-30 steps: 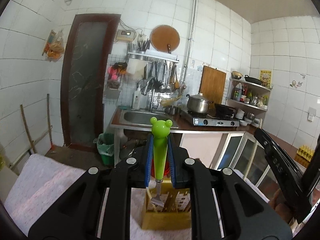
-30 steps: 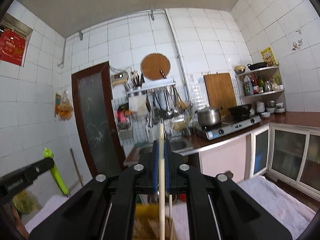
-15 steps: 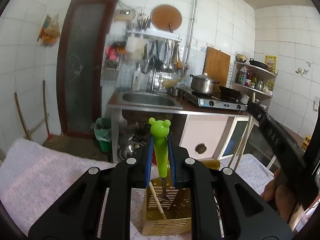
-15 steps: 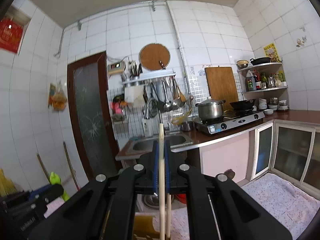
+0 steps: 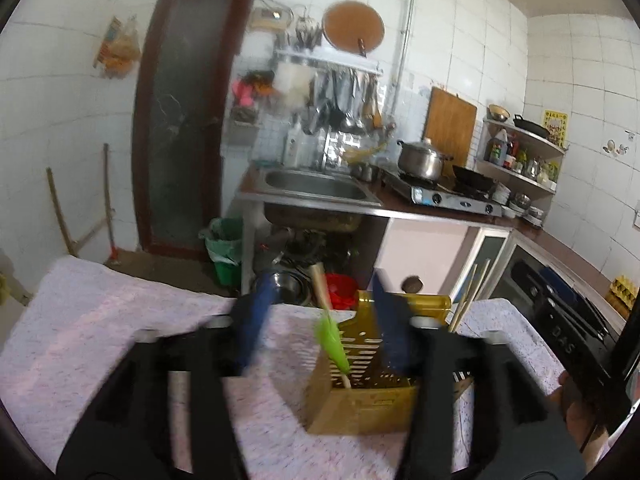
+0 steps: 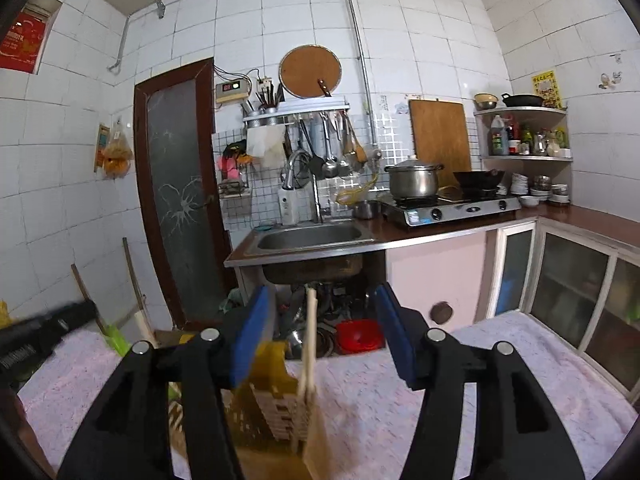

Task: Organize utensils
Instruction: 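Lower the fork and chopstick into the holder and open both tools, then withdraw both open tools back toward the remaining utensils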

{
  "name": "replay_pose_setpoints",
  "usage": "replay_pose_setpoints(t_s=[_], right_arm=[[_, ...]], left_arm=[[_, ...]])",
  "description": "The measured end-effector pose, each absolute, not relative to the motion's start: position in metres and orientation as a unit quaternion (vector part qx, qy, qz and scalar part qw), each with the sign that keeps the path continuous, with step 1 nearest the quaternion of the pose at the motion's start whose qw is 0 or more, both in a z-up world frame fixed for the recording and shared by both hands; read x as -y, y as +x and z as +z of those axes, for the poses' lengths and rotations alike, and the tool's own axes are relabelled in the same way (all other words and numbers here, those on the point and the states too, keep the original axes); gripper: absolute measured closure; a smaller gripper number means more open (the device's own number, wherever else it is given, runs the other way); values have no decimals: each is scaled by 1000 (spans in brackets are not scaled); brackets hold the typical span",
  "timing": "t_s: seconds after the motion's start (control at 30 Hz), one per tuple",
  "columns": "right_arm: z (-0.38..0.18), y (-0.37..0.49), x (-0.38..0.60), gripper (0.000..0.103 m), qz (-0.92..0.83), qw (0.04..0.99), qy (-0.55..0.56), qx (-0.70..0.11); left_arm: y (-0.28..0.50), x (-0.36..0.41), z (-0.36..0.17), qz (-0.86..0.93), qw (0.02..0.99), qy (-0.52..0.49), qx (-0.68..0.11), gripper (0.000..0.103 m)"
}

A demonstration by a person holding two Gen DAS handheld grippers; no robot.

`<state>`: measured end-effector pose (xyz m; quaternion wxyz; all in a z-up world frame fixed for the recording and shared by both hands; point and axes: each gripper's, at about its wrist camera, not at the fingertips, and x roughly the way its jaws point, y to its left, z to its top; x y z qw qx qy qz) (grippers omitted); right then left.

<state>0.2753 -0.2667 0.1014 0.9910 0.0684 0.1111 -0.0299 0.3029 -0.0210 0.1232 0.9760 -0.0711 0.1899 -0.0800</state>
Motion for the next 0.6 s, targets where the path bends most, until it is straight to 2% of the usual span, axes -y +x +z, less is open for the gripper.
replay_pose_setpoints(t_s=[0.1,0.2,0.3,0.6], right_arm=[[107,243,272,32,-29,988,75,-133],[107,211,274,26,-32,986,77,-145],[106,183,273,22,-33,983,84,-157],[68,138,256,21,-32,976,73,-202]], left_arm=[[268,6,137,-64,981,-57,-174,22],[241,-8,141,-53,982,-53,-174,9],[216,-25,137,-42,981,-57,-180,5],[174,-48,93,-10,975,-35,-220,5]])
